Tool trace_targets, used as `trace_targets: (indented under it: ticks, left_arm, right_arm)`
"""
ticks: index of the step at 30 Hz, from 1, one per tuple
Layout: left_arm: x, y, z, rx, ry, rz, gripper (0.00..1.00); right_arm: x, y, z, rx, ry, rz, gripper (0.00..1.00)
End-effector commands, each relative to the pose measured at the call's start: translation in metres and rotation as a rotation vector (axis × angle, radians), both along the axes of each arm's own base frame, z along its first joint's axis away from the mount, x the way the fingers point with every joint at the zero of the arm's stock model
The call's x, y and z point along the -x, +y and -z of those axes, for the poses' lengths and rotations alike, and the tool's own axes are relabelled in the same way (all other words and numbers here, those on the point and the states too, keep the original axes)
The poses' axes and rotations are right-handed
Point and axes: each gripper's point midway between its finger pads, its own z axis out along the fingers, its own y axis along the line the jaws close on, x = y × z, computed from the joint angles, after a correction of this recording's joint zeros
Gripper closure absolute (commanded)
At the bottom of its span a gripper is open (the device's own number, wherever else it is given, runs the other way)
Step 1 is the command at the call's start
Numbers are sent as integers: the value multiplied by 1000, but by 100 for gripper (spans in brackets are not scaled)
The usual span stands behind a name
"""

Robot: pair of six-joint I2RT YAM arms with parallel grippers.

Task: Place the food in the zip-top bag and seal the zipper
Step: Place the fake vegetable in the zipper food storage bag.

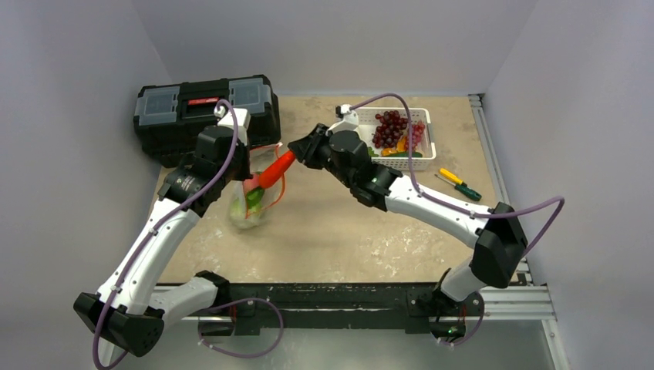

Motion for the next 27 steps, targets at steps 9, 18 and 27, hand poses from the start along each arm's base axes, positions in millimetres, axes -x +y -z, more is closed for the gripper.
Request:
trace_targets:
  ticks: [9, 18, 27]
  left_arm:
    - [-7, -1, -20, 40, -60, -15, 100]
    - [-8, -2, -18, 42, -53, -13, 100]
    - [-8, 0, -17, 36, -52, -22, 100]
  right_arm:
    - [37, 65, -12, -55, -138, -37, 100]
    - [58, 81, 14, 93, -190, -145, 91]
    - [57, 70, 36, 339, -122, -170, 38]
